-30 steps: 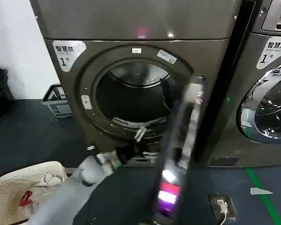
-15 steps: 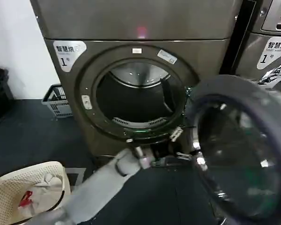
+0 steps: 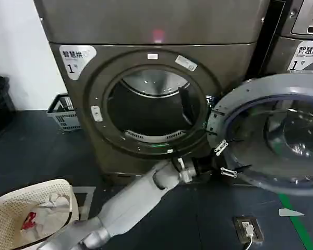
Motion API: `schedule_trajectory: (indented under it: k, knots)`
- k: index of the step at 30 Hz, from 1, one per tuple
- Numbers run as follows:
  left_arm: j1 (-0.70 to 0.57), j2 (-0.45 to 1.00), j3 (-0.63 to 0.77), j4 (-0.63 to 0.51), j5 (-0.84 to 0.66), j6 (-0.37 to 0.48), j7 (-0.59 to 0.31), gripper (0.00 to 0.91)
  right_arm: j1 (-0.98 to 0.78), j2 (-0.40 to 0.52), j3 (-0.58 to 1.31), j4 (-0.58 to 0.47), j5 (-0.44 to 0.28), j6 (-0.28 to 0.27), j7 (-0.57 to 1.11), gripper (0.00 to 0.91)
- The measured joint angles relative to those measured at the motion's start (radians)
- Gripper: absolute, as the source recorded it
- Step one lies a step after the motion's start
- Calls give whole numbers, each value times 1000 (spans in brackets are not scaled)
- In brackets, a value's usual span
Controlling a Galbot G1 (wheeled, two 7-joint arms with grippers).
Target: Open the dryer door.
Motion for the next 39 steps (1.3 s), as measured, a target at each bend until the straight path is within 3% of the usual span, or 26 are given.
schedule_trajectory:
  k: [18,24,27,31,39]
  knots:
    - [-16,-13,9,7,-2,2,3,907,2,-39,99,-102,-104,-13,52,907]
    - [17,28,-2,-49,-19,35,7,907,0,-47,120,-105,-81,7,18,907]
    - [50,78,-26,-129,-54,109,7,907,5,-46,125,-95,-36,13,-15,907]
    - [138,196,-92,-323,-142,222,-5,907,13,-43,114,-67,45,-5,-35,907]
    - [421,502,-338,-709,-350,329,-92,907,42,-45,62,-34,65,24,-42,907]
